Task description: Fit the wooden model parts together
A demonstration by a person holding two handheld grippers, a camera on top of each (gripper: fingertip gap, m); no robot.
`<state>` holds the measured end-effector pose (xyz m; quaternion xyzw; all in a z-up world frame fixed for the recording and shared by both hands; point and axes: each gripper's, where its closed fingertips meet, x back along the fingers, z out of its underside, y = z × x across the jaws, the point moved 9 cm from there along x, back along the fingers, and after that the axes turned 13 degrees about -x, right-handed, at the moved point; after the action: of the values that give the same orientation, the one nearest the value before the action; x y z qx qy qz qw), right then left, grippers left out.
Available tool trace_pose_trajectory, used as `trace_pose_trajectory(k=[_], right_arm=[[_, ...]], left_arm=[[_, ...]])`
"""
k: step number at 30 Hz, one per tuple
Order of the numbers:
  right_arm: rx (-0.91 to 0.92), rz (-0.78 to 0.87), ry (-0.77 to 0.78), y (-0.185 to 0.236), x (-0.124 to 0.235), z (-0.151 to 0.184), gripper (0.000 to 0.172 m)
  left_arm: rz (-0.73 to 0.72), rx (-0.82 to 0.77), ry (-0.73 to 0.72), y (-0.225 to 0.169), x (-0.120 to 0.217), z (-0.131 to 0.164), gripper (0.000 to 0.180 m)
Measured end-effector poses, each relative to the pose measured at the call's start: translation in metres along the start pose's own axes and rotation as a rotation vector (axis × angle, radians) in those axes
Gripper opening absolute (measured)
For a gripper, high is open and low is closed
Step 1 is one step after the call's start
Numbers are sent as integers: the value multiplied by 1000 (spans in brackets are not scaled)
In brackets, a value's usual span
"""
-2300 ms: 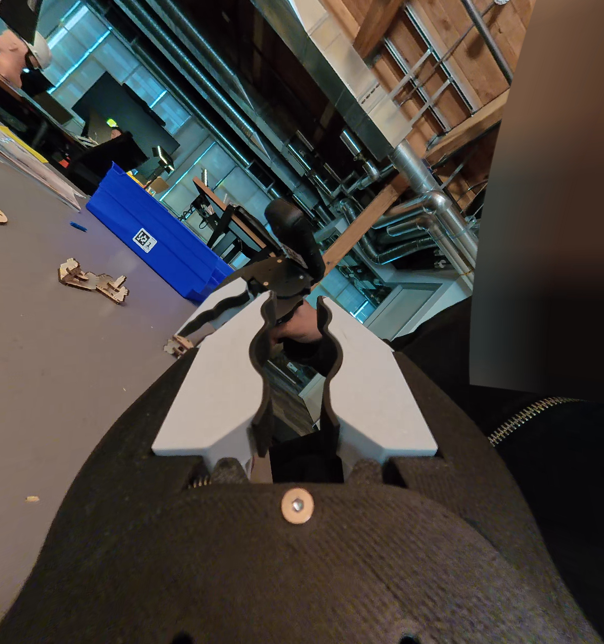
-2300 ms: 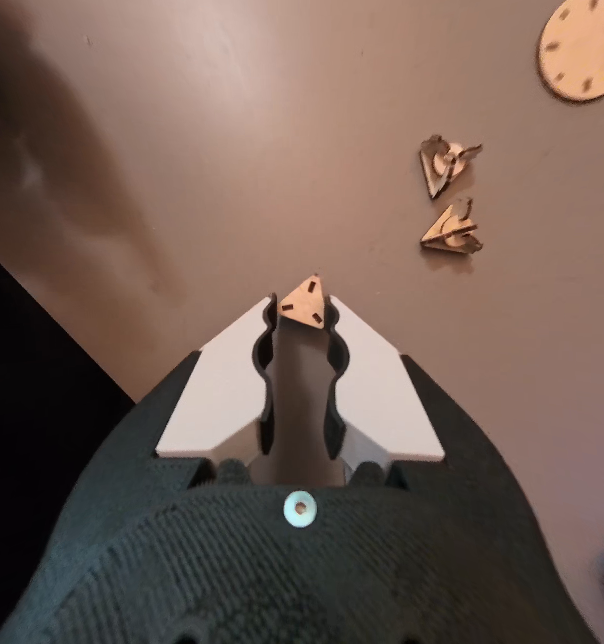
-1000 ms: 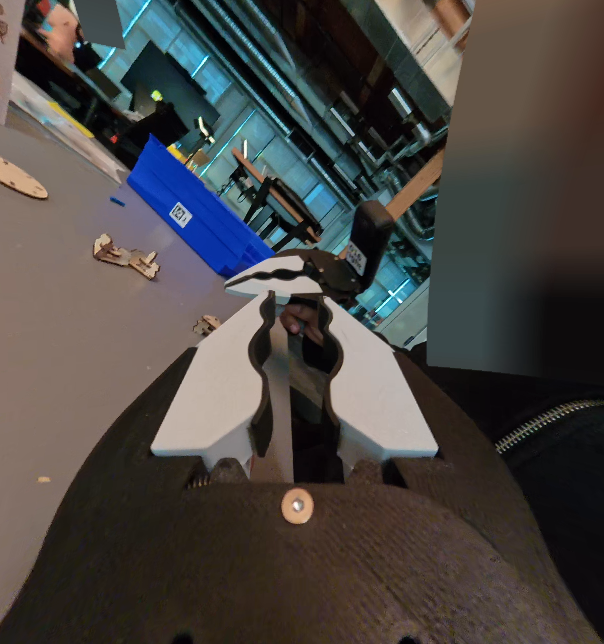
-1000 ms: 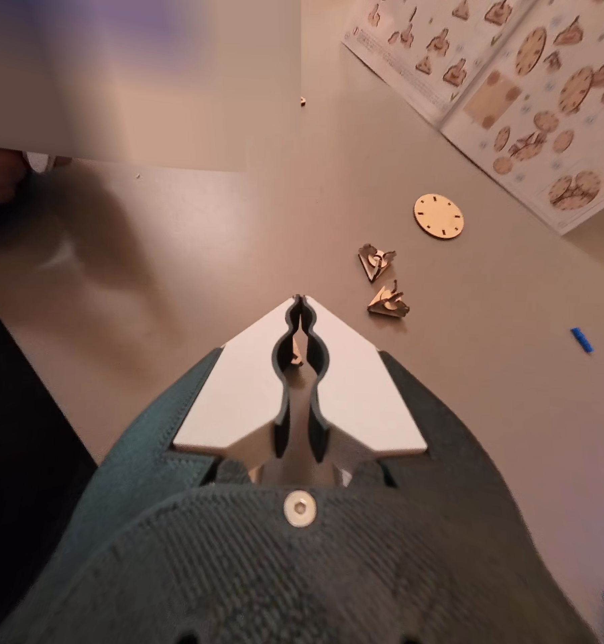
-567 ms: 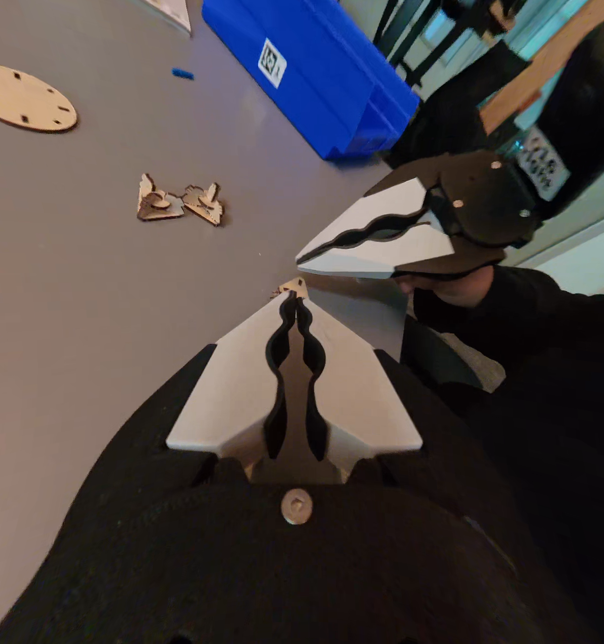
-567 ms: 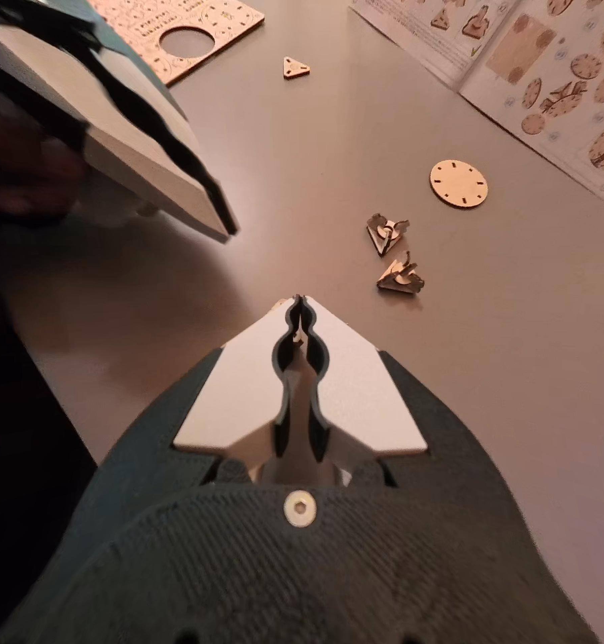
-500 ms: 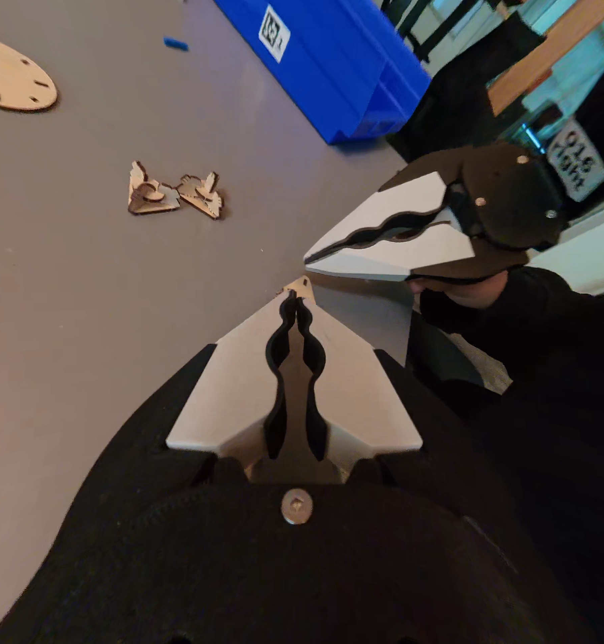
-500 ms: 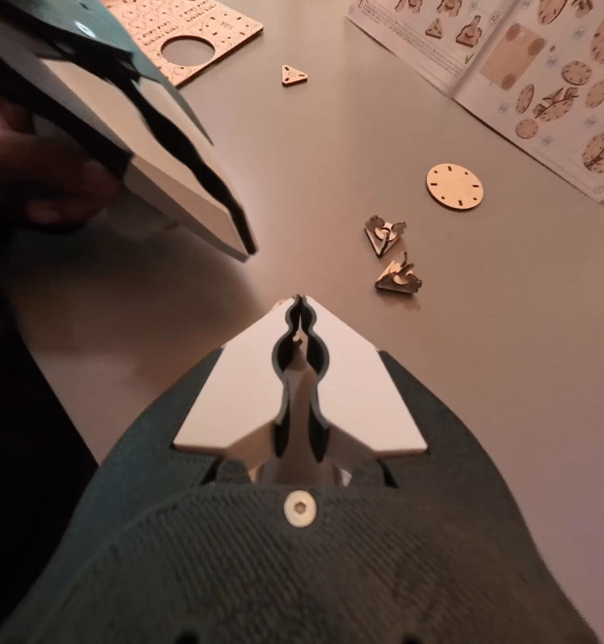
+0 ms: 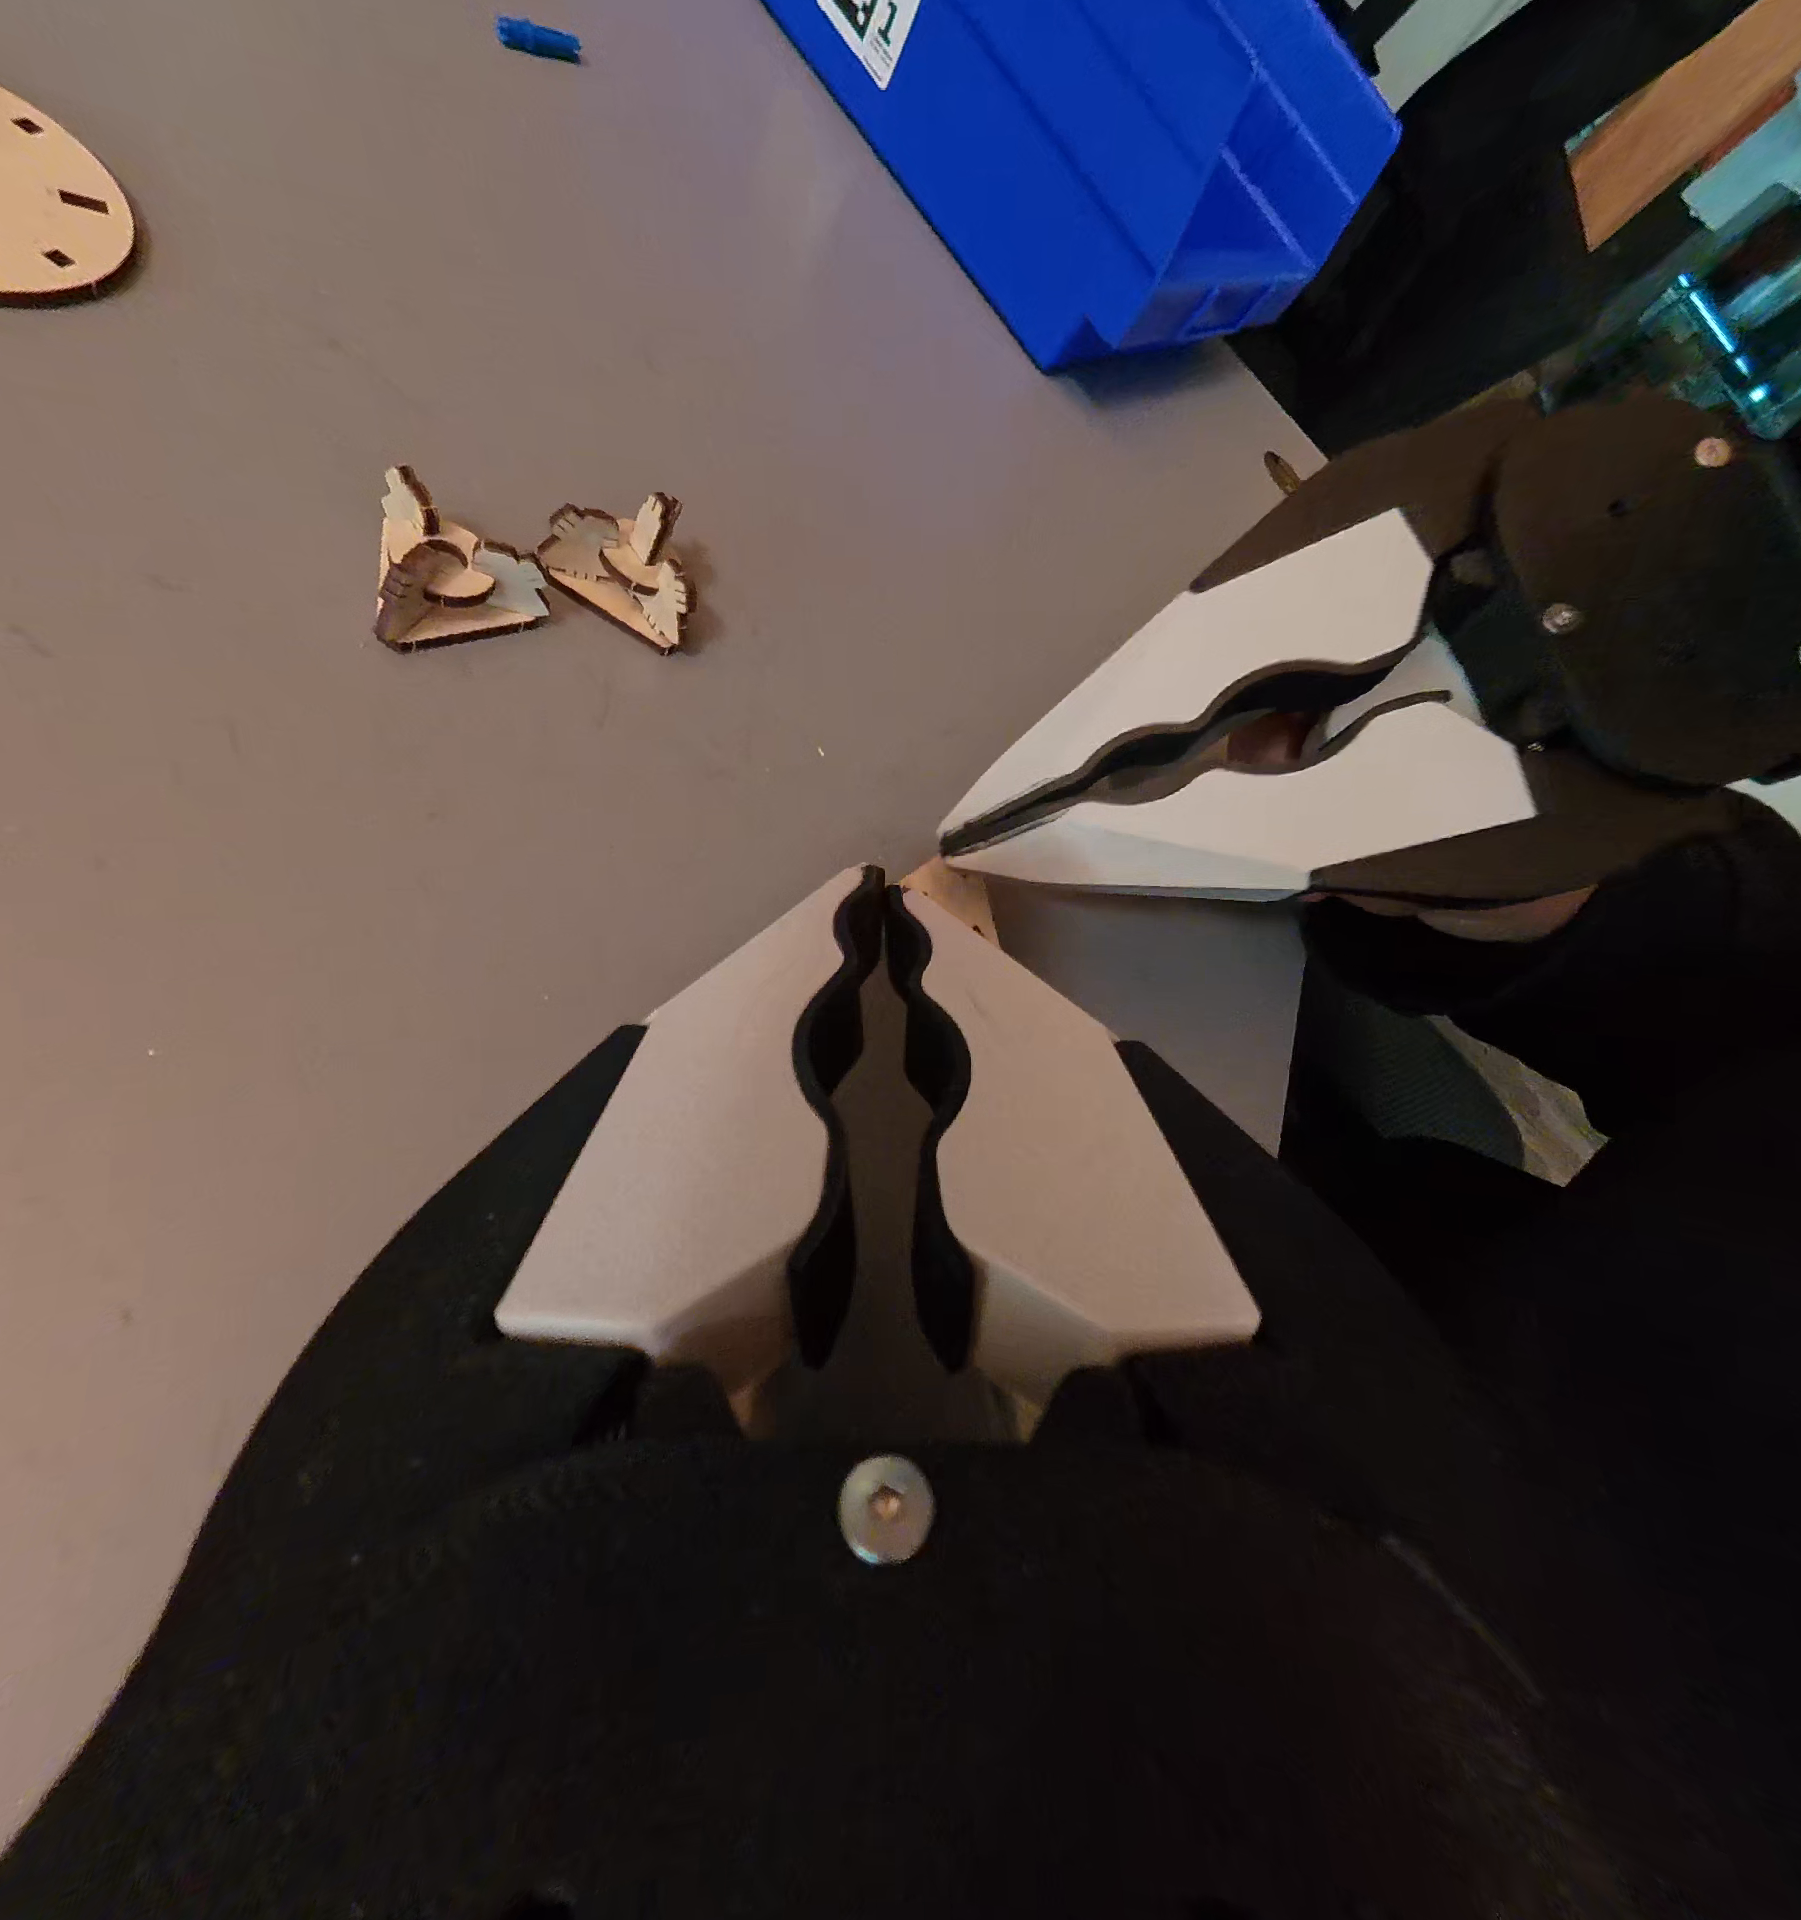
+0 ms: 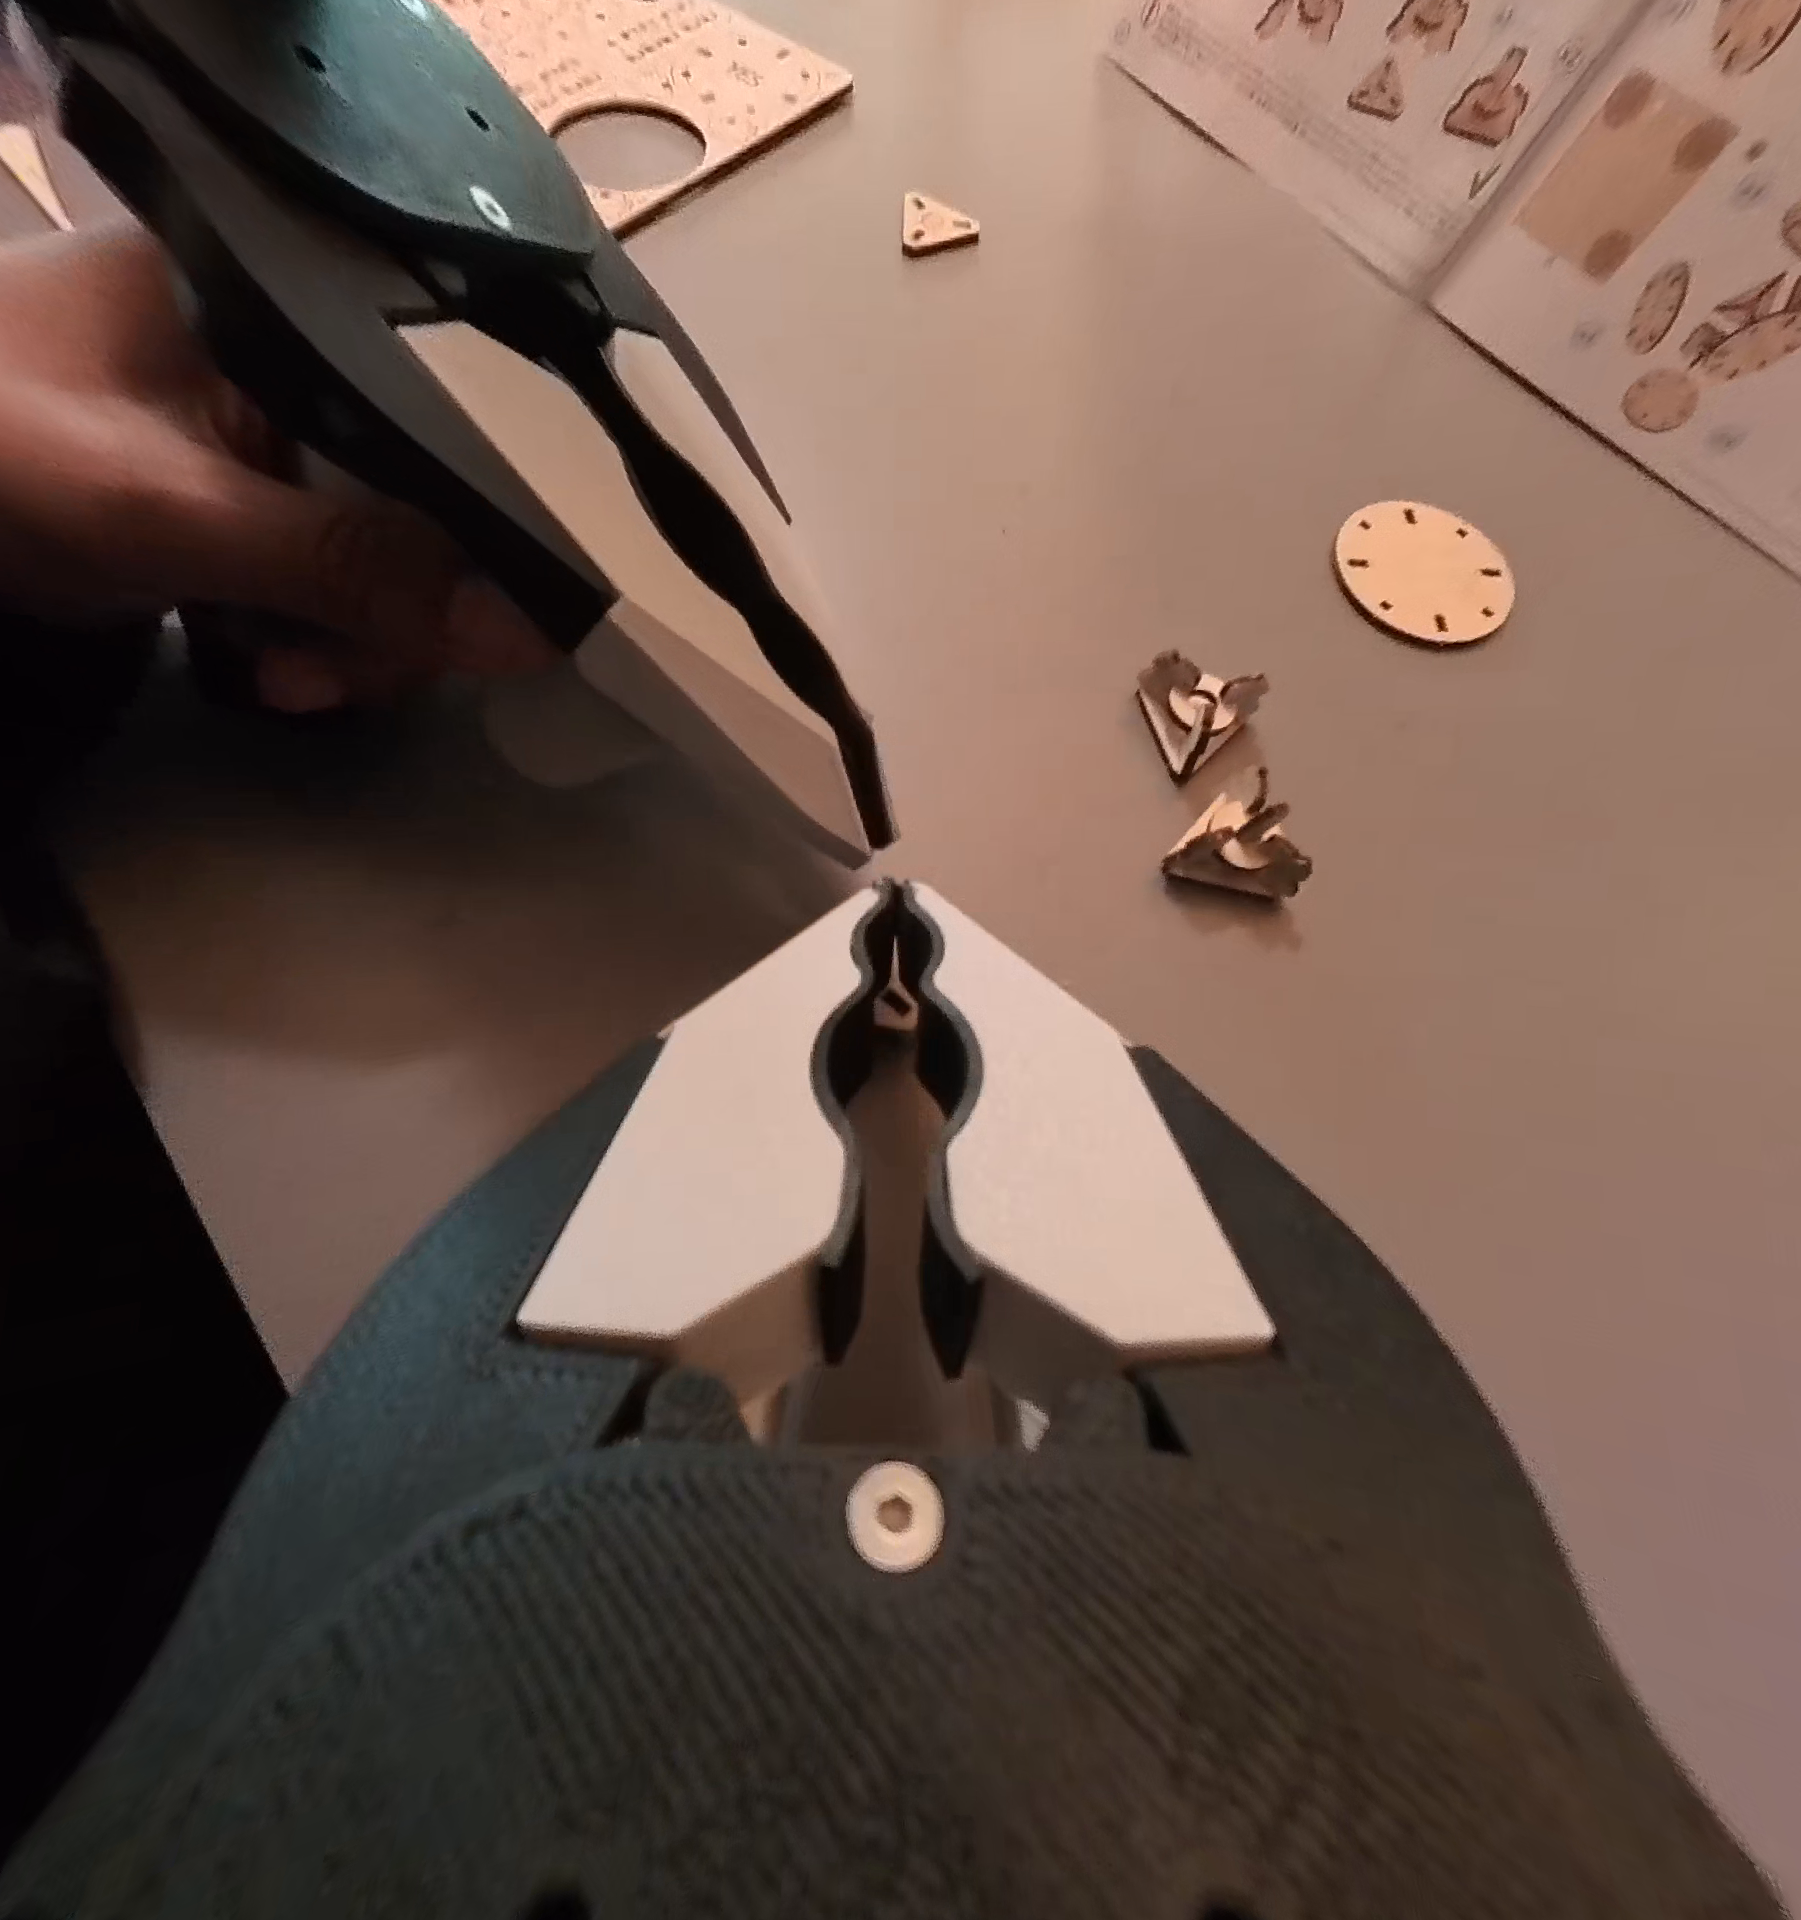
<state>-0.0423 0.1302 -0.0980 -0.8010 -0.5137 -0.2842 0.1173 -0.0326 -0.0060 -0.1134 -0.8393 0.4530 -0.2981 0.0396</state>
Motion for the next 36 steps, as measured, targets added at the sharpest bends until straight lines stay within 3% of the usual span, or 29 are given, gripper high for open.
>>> trace_pose_trajectory(k=[8, 13, 21, 28, 36], right_arm=[[73, 41, -105, 9, 8, -8, 0], [32, 58, 24, 3, -7, 7, 0], [42, 69, -62, 5, 6, -2, 0], [-14, 44, 21, 1, -4, 10, 0], [-1, 61, -95, 3, 10, -1, 0]], left_arm=[[6, 8, 34, 1, -3, 1, 0], [5, 9, 39, 1, -4, 2, 0], [9, 6, 41, 0, -4, 2, 0], [30, 9, 53, 0, -7, 2, 0], [22, 14, 74, 1, -9, 2, 0]])
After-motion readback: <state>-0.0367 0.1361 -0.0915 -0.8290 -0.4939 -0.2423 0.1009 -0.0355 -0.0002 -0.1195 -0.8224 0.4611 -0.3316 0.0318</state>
